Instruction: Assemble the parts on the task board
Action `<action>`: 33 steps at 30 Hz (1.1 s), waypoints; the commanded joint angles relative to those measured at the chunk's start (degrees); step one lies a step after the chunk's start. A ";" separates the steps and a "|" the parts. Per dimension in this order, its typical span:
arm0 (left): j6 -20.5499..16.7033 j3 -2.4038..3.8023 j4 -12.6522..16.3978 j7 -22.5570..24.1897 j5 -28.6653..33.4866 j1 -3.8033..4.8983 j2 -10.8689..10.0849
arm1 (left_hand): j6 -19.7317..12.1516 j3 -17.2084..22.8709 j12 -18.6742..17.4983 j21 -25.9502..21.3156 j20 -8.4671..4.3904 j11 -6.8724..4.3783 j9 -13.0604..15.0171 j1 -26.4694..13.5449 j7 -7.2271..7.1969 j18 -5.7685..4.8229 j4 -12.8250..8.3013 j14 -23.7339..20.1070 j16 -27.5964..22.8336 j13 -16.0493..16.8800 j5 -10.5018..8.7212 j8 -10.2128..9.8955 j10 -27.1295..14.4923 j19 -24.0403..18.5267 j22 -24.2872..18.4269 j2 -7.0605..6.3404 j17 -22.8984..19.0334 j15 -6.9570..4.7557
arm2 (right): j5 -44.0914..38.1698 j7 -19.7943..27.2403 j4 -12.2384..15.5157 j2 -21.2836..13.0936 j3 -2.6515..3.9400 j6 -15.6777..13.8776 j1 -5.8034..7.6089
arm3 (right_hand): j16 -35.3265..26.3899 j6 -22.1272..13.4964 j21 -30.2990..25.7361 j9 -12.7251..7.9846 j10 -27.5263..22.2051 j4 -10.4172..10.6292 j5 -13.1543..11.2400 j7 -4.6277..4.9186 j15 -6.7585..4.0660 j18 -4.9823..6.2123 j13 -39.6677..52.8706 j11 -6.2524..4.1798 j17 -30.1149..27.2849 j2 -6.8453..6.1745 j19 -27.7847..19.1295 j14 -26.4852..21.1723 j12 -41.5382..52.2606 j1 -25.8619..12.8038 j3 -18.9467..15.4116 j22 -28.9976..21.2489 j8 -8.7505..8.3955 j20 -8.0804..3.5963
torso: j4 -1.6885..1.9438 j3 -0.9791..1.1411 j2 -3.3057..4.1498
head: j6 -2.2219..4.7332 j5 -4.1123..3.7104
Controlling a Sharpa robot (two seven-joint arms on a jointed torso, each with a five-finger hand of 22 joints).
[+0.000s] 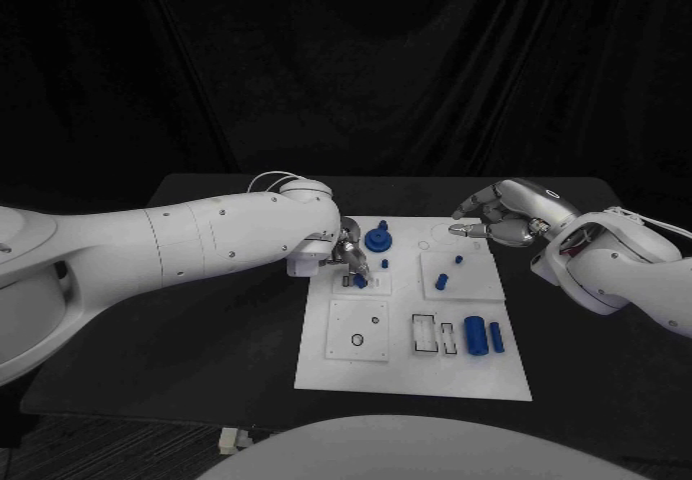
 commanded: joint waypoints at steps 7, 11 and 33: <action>-3.71 -0.11 1.64 0.12 -1.00 -0.29 -1.16 | 0.35 2.15 0.21 -0.27 -0.29 -0.19 0.10 0.48 -0.27 0.66 -2.51 6.03 0.08 14.98 -0.21 0.14 5.85 0.07 7.37 -0.25 14.98 -0.54 | -0.55 -0.98 -0.23 0.07 0.04 0.11 -0.18 | 0.17 0.15 -0.27 -0.06 6.27 0.01 0.29 0.21 0.08 0.99 14.92 -0.05 15.06 0.04 1.77 6.32 -0.33 0.50 -0.27 12.55 -0.25 0.36 | -0.03 0.02 -0.05 | -0.01 0.34; -4.03 -0.11 1.92 0.15 -1.00 -0.28 -1.36 | 0.37 2.14 0.21 -0.28 -0.30 -0.20 0.11 0.46 -0.28 0.66 -2.48 5.99 -0.04 14.98 -0.22 0.15 5.85 0.07 7.36 -0.24 14.86 -0.55 | -0.55 -1.03 -0.33 0.16 0.04 0.16 -0.22 | 0.17 0.15 -0.27 -0.06 6.27 0.01 0.29 0.21 0.08 0.99 14.92 -0.05 15.06 0.04 1.77 6.32 -0.33 0.50 -0.27 12.55 -0.25 0.36 | 0.00 0.03 0.00 | -0.01 0.43; -5.19 -0.11 2.58 0.30 -0.44 -0.28 -1.76 | 0.70 2.31 0.21 -0.28 -0.45 -0.42 0.33 0.99 -0.51 0.65 -2.75 5.87 -0.42 14.98 0.12 0.38 5.85 0.19 7.43 -0.32 14.50 -0.75 | -0.55 -1.28 -0.41 0.21 0.04 0.33 -0.31 | 0.17 0.15 -0.32 -0.07 6.27 -0.06 0.42 0.21 0.09 1.00 14.92 -0.05 15.06 0.00 1.75 6.32 -0.33 0.77 -0.29 12.54 -0.27 0.36 | -0.03 0.01 0.01 | -0.01 0.41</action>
